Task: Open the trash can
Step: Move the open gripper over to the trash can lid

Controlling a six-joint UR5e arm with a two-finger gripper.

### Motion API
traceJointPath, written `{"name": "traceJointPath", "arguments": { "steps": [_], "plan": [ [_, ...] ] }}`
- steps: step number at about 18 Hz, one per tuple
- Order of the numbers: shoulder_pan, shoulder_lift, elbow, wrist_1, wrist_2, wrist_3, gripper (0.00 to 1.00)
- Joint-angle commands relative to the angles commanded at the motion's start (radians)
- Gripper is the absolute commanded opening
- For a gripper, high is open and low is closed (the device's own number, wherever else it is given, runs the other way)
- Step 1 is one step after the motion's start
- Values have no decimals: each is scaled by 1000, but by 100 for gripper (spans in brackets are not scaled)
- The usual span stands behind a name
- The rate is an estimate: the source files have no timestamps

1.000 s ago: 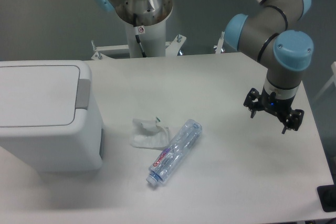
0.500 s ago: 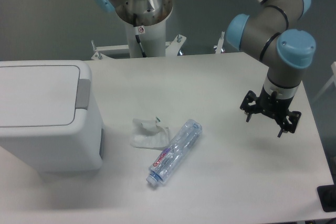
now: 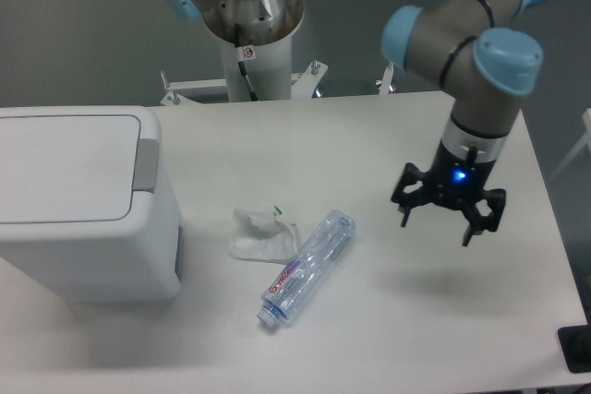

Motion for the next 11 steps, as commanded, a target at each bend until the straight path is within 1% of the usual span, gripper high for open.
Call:
{"name": "traceJointPath", "arguments": {
  "steps": [2,3,5,8,10,11],
  "plan": [
    [-15,47,-2,0,-81,-81,100],
    [-31,69,-3,-6,-106,-100,100],
    [-63,92,-11,-11,-120,-112,100],
    [-110,135,-23,-14,-122,-171,100],
    [-144,212,-54,-52,-123,-174,100],
    [-150,238,-60,-73,-123,-183,100]
  ]
}}
